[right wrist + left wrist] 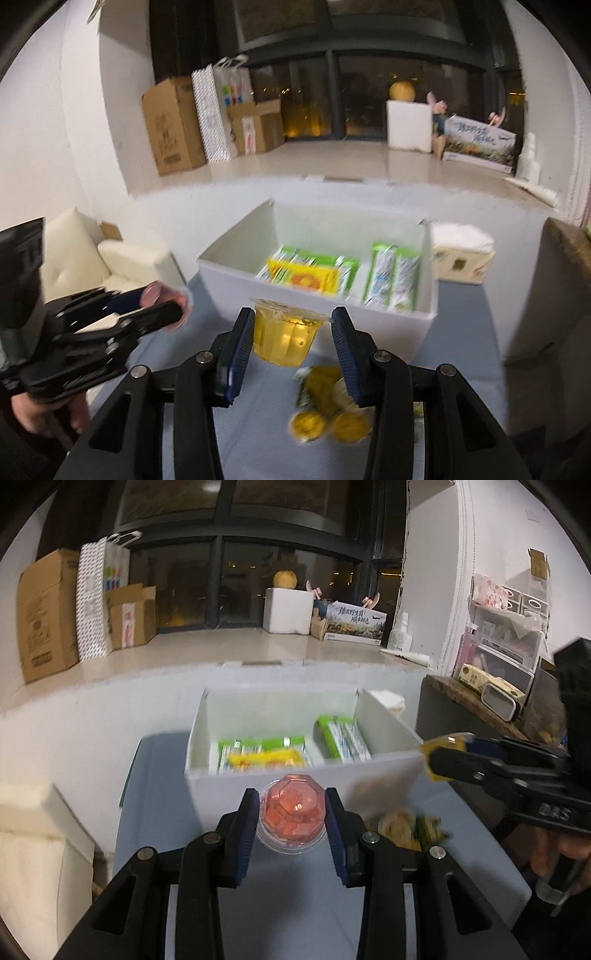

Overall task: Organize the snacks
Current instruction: 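Lower the red cup into the box with the left tool while the right drops its yellow cup, then grasp the green seaweed snack bag with the right tool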

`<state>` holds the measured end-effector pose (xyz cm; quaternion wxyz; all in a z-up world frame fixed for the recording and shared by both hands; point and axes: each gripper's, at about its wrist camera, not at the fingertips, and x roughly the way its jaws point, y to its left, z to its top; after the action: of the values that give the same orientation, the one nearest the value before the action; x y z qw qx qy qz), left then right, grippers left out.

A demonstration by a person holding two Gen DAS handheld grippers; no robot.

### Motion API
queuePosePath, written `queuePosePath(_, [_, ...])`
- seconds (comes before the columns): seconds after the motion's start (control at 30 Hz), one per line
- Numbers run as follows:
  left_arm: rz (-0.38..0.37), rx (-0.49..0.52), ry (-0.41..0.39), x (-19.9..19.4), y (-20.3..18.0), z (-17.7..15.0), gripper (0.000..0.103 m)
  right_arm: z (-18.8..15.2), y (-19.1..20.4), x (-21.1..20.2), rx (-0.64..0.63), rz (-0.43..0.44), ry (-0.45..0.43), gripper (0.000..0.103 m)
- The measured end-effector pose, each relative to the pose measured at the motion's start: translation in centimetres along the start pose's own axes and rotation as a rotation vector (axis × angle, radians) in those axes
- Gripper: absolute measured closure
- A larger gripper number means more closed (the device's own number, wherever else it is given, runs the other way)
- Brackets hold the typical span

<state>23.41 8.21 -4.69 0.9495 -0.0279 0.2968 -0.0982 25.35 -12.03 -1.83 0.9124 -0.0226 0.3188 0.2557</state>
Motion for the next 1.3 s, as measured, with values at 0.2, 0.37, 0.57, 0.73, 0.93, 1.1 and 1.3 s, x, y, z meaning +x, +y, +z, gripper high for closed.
queuePosePath(0.2, [0.024, 0.024, 0.011, 5.0, -0.3, 4.7, 0.064, 3.4, -3.6, 1.5, 0.050, -0.007, -0.024, 0.056])
queuePosePath(0.37, [0.058, -0.001, 0.070, 9.8, 1.0, 6.7, 0.063, 5.0, -6.1, 4.8, 0.074, -0.024, 0.006, 0.056])
queuePosePath(0.57, [0.104, -0.064, 0.096, 10.9, 2.1, 6.4, 0.000, 5.2, -8.1, 6.7, 0.154, -0.030, -0.001, 0.003])
queuePosePath(0.73, [0.108, -0.037, 0.107, 9.7, 1.8, 5.2, 0.000, 4.4, -8.8, 5.2, 0.194, -0.022, -0.021, 0.001])
queuePosePath(0.93, [0.083, -0.030, 0.086, 6.9, 0.3, 4.4, 0.000, 3.2, -8.0, 1.5, 0.147, -0.012, -0.045, 0.000])
queuePosePath(1.1, [0.076, 0.024, 0.074, 3.6, -2.1, 2.8, 0.000, 1.0, -7.0, -1.9, 0.119, -0.001, -0.061, 0.000])
queuePosePath(1.3, [0.048, 0.013, 0.065, -1.2, -4.9, -1.6, 0.000, -4.7, -5.9, -4.7, 0.117, 0.024, -0.020, 0.000])
